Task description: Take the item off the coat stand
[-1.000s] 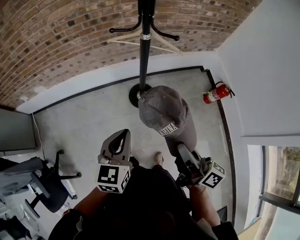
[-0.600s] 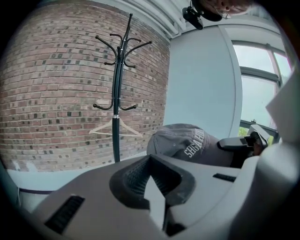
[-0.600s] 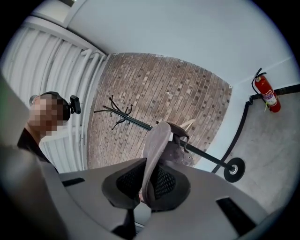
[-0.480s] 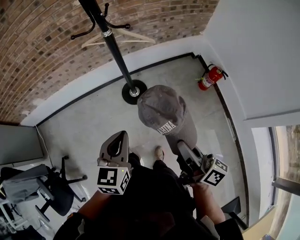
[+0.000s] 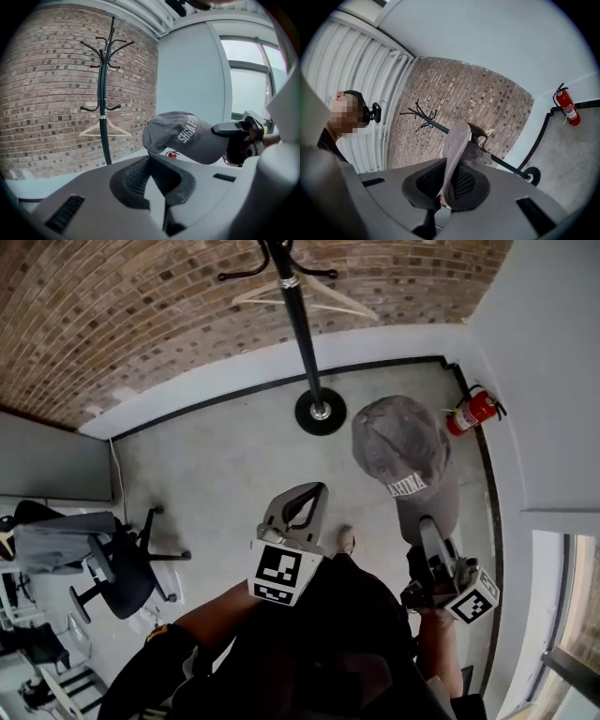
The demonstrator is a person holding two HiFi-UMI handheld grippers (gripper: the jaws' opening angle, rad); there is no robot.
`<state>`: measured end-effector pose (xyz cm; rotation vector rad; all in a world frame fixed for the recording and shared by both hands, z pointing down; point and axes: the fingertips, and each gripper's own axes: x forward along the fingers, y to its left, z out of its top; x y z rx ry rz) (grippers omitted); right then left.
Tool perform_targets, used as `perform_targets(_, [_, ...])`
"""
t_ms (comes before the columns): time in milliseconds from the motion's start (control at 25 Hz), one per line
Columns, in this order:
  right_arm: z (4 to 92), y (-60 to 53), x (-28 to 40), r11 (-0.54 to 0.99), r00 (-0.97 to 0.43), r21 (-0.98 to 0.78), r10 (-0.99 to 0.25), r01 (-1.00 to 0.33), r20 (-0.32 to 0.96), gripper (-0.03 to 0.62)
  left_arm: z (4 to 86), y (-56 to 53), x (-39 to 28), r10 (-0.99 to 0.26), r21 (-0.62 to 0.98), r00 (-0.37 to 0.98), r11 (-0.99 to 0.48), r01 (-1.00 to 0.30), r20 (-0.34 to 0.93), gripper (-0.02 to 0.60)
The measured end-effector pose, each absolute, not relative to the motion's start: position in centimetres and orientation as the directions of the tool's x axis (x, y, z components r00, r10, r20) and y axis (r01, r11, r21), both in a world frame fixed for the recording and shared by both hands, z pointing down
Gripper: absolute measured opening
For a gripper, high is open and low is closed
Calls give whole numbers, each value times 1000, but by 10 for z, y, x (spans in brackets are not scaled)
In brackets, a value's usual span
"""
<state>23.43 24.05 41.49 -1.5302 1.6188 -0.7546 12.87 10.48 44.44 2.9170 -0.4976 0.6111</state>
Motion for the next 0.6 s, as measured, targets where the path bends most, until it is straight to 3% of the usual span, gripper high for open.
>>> perform_targets(600, [424, 220, 196, 74, -39, -838, -997, -541, -63, 29, 436, 91, 103, -276, 26, 870, -949, -313, 408, 25])
